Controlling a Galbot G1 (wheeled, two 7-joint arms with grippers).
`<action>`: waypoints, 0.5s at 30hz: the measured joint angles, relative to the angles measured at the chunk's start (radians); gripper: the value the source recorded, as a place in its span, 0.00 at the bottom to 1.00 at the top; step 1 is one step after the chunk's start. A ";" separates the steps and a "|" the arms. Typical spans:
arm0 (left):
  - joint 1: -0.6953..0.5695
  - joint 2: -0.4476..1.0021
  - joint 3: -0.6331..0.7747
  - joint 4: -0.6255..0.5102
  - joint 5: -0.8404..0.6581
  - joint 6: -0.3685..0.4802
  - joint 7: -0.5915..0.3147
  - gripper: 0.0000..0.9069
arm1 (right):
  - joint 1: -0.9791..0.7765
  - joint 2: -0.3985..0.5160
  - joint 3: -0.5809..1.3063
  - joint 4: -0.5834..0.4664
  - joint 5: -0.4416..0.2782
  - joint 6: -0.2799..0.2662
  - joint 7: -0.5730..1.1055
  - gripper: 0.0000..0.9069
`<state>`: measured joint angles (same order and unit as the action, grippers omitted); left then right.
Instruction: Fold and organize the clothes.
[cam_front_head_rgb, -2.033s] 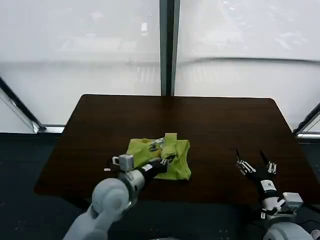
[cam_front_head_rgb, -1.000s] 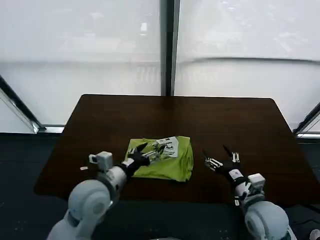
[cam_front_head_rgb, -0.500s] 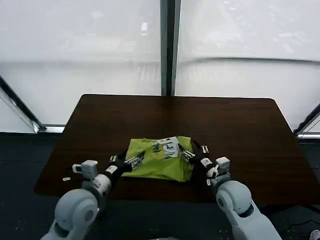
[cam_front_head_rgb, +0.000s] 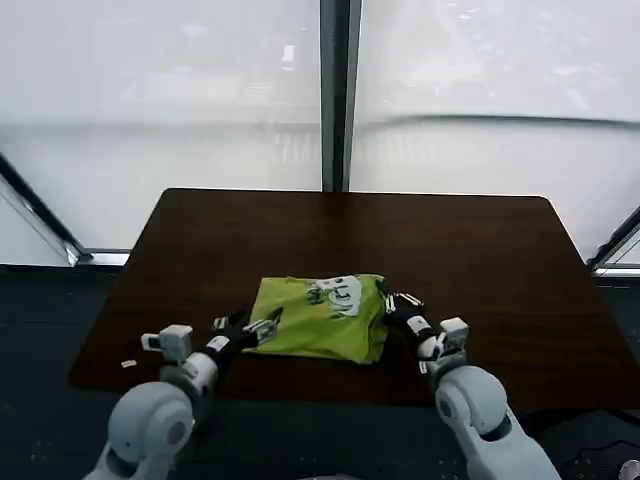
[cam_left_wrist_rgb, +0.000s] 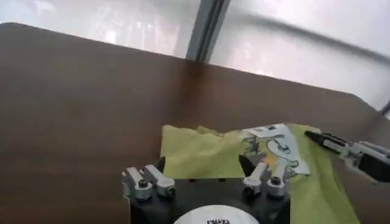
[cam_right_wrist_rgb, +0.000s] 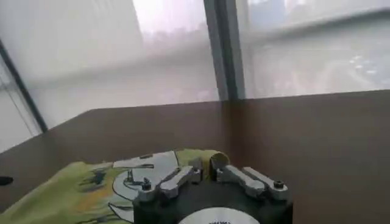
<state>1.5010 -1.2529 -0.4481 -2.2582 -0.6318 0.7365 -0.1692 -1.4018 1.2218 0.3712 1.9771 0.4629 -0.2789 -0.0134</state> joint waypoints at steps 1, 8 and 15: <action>0.001 0.000 0.000 -0.001 0.000 0.000 0.000 0.97 | -0.004 0.001 0.003 0.000 0.000 -0.001 -0.001 0.97; 0.001 0.010 0.000 -0.001 -0.002 0.000 0.003 0.97 | -0.025 -0.012 0.032 0.014 -0.002 0.034 -0.043 0.97; -0.015 0.039 0.004 0.009 -0.022 0.000 0.037 0.97 | -0.077 -0.051 0.076 0.055 -0.026 0.105 -0.054 0.97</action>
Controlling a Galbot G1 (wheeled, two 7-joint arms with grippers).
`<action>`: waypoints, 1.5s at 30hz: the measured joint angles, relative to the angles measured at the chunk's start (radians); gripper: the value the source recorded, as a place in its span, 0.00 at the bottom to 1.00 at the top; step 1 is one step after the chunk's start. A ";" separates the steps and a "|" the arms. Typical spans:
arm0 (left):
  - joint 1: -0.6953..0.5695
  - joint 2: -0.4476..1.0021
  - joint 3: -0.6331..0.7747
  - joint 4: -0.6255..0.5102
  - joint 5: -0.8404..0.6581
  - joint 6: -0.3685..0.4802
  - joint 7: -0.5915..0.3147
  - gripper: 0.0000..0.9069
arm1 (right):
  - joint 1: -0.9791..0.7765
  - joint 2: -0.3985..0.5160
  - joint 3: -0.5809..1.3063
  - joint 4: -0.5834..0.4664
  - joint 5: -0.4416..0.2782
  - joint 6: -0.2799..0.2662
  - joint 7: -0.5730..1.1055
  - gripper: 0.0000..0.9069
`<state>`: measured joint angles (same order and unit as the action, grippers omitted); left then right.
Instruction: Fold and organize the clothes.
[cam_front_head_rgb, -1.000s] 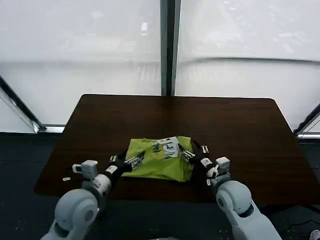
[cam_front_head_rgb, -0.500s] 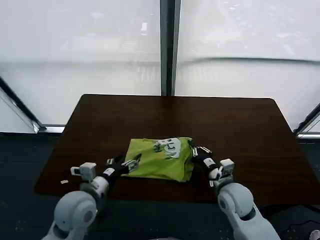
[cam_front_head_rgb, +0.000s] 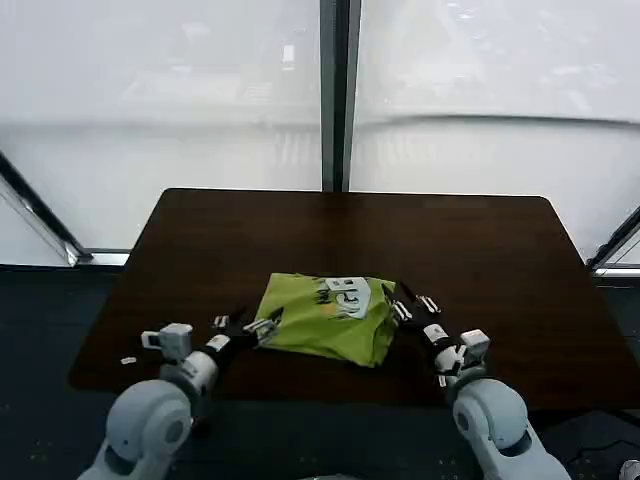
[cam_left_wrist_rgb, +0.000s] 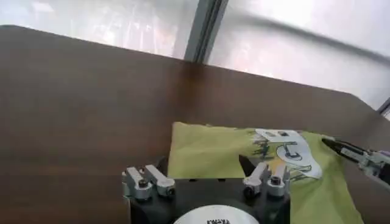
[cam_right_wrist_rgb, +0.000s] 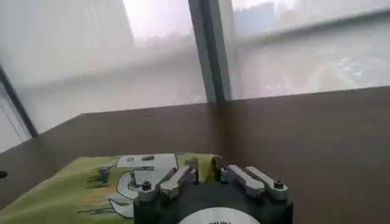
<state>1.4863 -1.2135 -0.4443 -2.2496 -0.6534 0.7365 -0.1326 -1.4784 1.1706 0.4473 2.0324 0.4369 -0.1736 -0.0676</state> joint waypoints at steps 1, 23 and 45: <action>-0.004 0.006 0.001 0.003 -0.007 0.000 0.010 0.97 | -0.015 -0.007 0.009 0.010 -0.003 0.014 0.006 0.97; -0.019 -0.029 0.005 0.221 0.106 -0.369 0.171 0.97 | -0.357 0.042 0.241 0.373 0.002 0.113 0.068 0.97; -0.015 -0.163 0.005 0.322 0.085 -0.454 0.168 0.61 | -0.382 0.043 0.252 0.406 0.006 0.108 0.069 0.97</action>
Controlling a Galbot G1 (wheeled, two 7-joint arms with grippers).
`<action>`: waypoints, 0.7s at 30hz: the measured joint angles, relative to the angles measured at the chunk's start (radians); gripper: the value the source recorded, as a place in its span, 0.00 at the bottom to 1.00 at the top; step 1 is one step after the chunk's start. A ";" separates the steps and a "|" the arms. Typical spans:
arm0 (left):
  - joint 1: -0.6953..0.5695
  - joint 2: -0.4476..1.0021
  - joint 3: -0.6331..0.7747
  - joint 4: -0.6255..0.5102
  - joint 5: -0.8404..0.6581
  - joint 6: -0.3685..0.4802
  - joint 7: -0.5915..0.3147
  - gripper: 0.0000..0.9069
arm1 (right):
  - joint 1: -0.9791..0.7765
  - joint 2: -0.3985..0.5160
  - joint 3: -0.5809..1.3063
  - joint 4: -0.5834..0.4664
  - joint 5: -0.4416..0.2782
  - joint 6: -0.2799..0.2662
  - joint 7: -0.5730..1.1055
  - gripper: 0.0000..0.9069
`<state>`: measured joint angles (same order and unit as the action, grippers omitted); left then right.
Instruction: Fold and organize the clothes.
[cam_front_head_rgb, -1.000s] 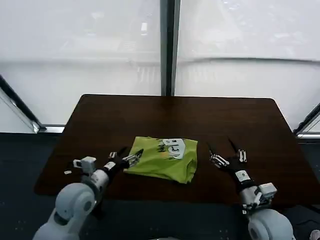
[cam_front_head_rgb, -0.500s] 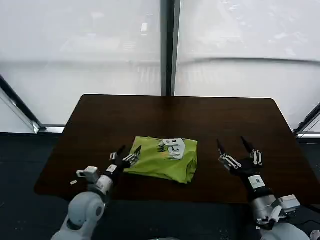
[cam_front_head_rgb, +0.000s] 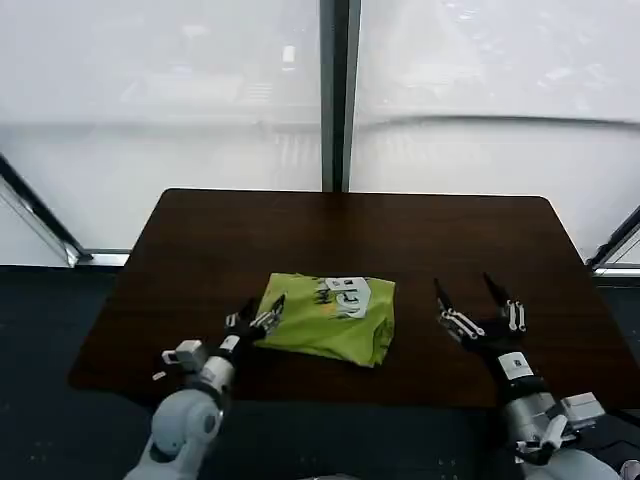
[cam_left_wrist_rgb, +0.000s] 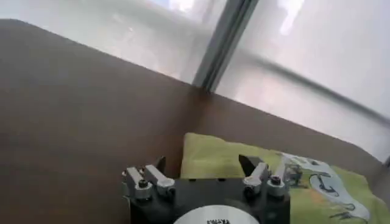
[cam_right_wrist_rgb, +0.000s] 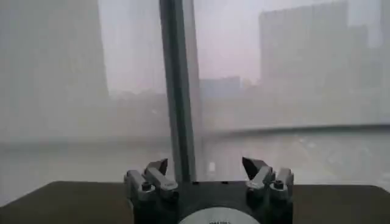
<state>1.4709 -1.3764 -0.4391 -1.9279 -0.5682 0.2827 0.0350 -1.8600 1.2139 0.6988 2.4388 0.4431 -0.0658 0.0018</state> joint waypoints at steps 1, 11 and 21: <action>0.000 -0.003 0.000 0.000 -0.005 -0.001 0.000 0.55 | 0.000 -0.001 0.000 0.001 0.000 0.000 0.000 0.97; 0.019 -0.033 0.000 -0.005 -0.039 -0.005 0.000 0.12 | 0.005 -0.003 -0.002 0.001 -0.003 -0.003 0.003 0.97; 0.032 -0.036 -0.030 -0.044 -0.081 0.029 -0.015 0.00 | 0.011 -0.003 -0.009 0.002 -0.006 -0.004 0.012 0.97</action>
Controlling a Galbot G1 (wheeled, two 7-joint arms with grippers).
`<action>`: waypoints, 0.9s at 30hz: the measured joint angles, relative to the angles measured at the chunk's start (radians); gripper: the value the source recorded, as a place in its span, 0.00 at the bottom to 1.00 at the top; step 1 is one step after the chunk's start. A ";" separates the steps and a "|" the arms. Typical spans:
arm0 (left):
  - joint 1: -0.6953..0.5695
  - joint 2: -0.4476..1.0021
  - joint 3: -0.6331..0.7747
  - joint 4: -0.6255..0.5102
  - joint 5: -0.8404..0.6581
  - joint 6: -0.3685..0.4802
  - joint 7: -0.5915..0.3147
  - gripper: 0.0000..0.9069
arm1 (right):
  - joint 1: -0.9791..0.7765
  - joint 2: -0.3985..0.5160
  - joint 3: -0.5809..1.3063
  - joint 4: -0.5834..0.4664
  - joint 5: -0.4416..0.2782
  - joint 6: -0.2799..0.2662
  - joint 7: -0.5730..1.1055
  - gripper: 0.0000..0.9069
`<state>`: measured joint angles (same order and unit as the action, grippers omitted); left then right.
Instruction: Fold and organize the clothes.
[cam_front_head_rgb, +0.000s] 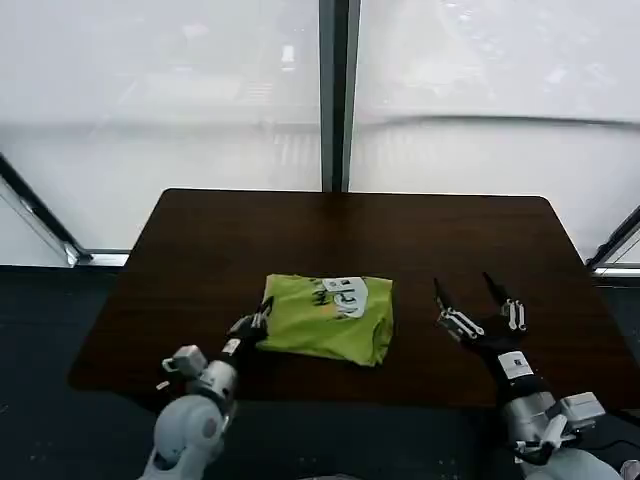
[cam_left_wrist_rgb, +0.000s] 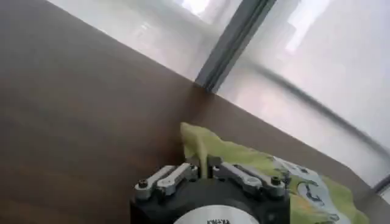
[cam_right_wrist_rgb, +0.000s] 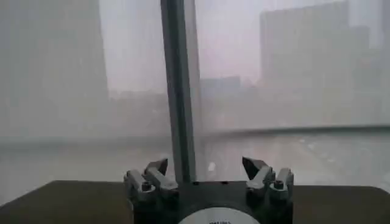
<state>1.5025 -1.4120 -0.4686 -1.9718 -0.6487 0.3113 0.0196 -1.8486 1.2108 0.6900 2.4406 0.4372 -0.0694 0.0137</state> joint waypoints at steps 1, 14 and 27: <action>0.001 0.003 -0.007 -0.005 0.006 0.008 -0.004 0.00 | 0.005 0.000 -0.004 -0.003 -0.001 0.000 0.003 0.97; 0.105 0.198 -0.291 -0.201 0.159 0.025 -0.033 0.00 | 0.081 -0.017 -0.058 -0.061 0.009 0.000 0.010 0.97; 0.131 0.221 -0.285 -0.435 0.119 0.137 -0.159 0.00 | 0.052 0.001 -0.041 -0.054 -0.010 0.003 0.010 0.97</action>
<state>1.6340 -1.1913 -0.7535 -2.4069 -0.5294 0.4480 -0.1397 -1.7967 1.2113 0.6494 2.3866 0.4270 -0.0663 0.0239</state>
